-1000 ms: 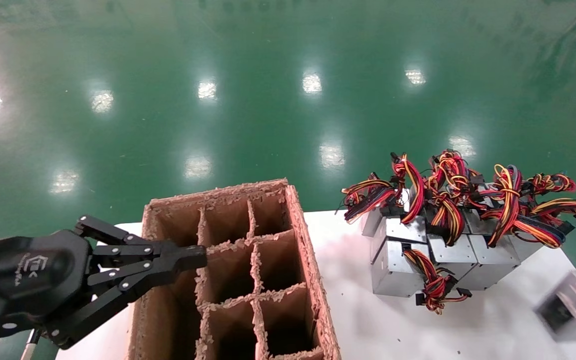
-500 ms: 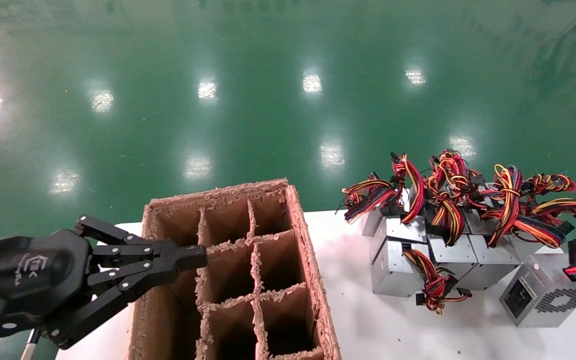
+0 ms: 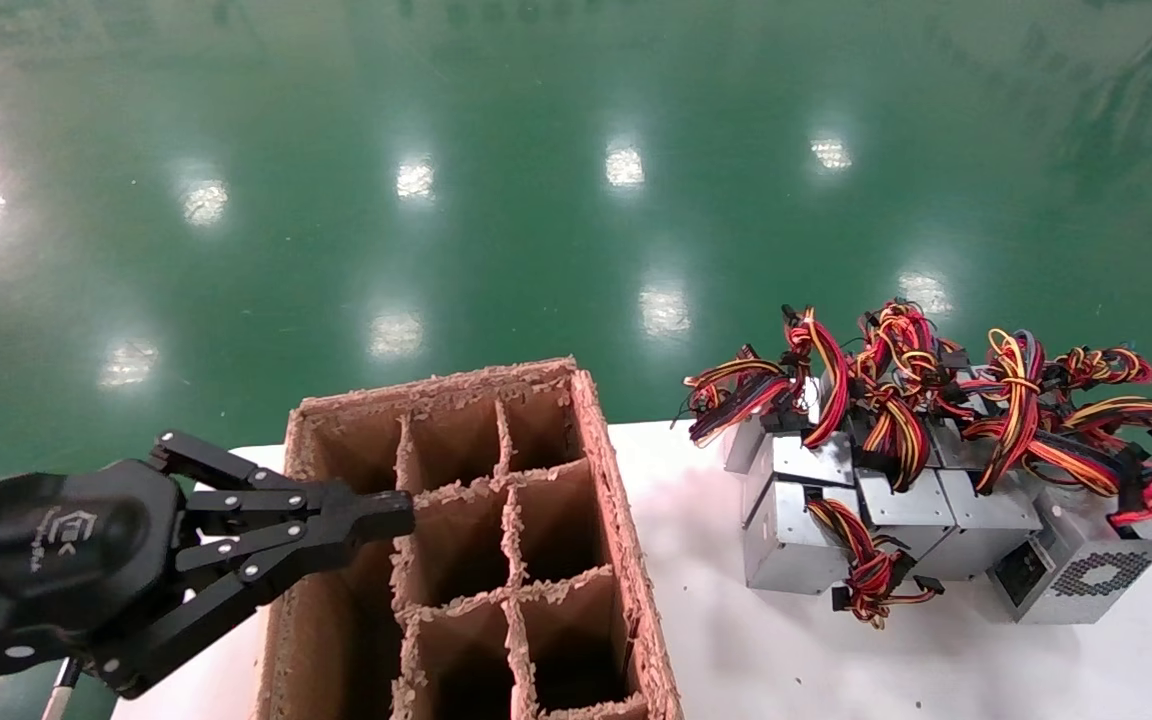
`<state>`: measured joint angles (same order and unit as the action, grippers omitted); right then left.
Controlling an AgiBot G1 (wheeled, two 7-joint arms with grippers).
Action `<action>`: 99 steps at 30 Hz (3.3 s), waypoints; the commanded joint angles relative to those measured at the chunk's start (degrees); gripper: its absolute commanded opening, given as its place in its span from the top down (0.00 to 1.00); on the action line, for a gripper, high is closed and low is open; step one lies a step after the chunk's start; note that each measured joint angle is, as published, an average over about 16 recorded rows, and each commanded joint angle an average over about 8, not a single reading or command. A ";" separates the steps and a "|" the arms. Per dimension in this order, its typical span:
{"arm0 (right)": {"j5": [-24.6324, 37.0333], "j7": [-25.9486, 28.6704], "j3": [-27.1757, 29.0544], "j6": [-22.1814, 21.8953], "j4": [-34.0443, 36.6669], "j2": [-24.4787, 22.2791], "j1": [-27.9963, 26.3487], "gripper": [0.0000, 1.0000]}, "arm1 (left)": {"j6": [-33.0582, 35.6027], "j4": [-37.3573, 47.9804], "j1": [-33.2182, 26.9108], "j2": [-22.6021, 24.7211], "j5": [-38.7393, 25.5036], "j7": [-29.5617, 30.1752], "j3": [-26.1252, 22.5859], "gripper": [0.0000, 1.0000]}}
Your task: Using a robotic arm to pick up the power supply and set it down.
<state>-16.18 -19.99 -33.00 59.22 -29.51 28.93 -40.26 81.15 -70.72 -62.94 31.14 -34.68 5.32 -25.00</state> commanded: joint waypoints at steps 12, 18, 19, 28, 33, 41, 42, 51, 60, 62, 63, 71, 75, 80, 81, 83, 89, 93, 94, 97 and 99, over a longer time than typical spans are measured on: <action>6.38 2.71 -3.53 3.16 8.92 4.01 -9.68 1.00 | 0.00 0.00 0.00 0.00 0.00 0.00 0.00 1.00; 8.60 3.47 -4.76 5.24 12.76 5.09 -13.07 1.00 | 0.00 0.00 0.00 0.00 0.00 0.00 0.00 1.00; 8.94 3.58 -4.96 5.61 13.39 5.26 -13.45 1.00 | 0.00 0.00 0.00 0.00 0.00 0.00 0.00 1.00; 10.62 4.21 -6.11 9.03 18.59 6.73 -14.66 1.00 | 0.00 0.00 0.00 0.00 0.00 0.00 0.00 1.00; 11.06 4.53 -6.40 10.52 20.65 6.97 -15.16 0.98 | 0.00 0.00 0.00 0.00 0.00 0.00 0.00 1.00; 11.55 5.41 -6.77 12.29 23.15 7.03 -15.43 0.08 | 0.00 0.00 0.00 0.00 0.00 0.00 0.00 1.00; 11.58 5.50 -6.79 12.49 23.38 7.05 -15.43 0.02 | 0.00 0.00 0.00 0.00 0.00 0.00 0.00 1.00; 12.16 6.27 -7.21 13.97 24.58 6.87 -15.69 0.00 | 0.00 0.00 0.00 0.00 0.00 0.00 0.00 1.00; 12.61 6.31 -7.46 15.24 24.60 6.14 -16.88 0.00 | 0.00 0.00 0.00 0.00 0.00 0.00 0.00 1.00; 12.72 6.29 -7.52 15.49 24.50 6.00 -17.19 0.00 | 0.00 0.00 0.00 0.00 0.00 0.00 0.00 1.00; 12.77 6.29 -7.55 15.60 24.46 5.94 -17.34 0.00 | 0.00 0.00 0.00 0.00 0.00 0.00 0.00 1.00; 12.99 6.29 -7.66 16.55 24.07 5.51 -18.26 0.00 | 0.00 0.00 0.00 0.00 0.00 0.00 0.00 1.00; 12.56 6.02 -7.32 17.95 23.36 5.36 -18.84 0.00 | 0.00 0.00 0.00 0.00 0.00 0.00 0.00 1.00; 11.47 5.32 -6.53 20.70 22.23 5.56 -19.29 0.00 | 0.00 0.00 0.00 0.00 0.00 0.00 0.00 1.00; 11.31 5.19 -6.42 21.22 22.01 5.67 -19.33 0.00 | 0.00 0.00 0.00 0.00 0.00 0.00 0.00 1.00; 11.37 5.20 -6.18 21.85 21.47 5.75 -19.40 0.00 | 0.00 0.00 0.00 0.00 0.00 0.00 0.00 1.00; 14.35 6.89 -4.64 22.51 17.11 5.72 -19.63 0.00 | 0.00 0.00 0.00 0.00 0.00 0.00 0.00 0.68; 17.49 8.60 -3.09 22.79 12.72 5.74 -19.75 0.00 | 0.00 0.00 0.00 0.00 0.00 0.00 0.00 0.18; 18.25 9.02 -2.71 22.86 11.65 5.75 -19.78 0.00 | 0.00 0.00 0.00 0.00 0.00 0.00 0.00 0.06; 20.60 10.30 -1.55 23.08 8.37 5.77 -19.87 0.00 | 0.00 0.00 0.00 0.00 0.00 0.00 0.00 0.00; 22.18 11.16 -0.77 23.22 6.15 5.78 -19.93 0.00 | 0.00 0.00 0.00 0.00 0.00 0.00 0.00 0.00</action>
<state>6.02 -8.82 -33.76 82.44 -23.38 34.71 -60.19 81.15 -70.72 -62.94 31.14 -34.67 5.31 -25.01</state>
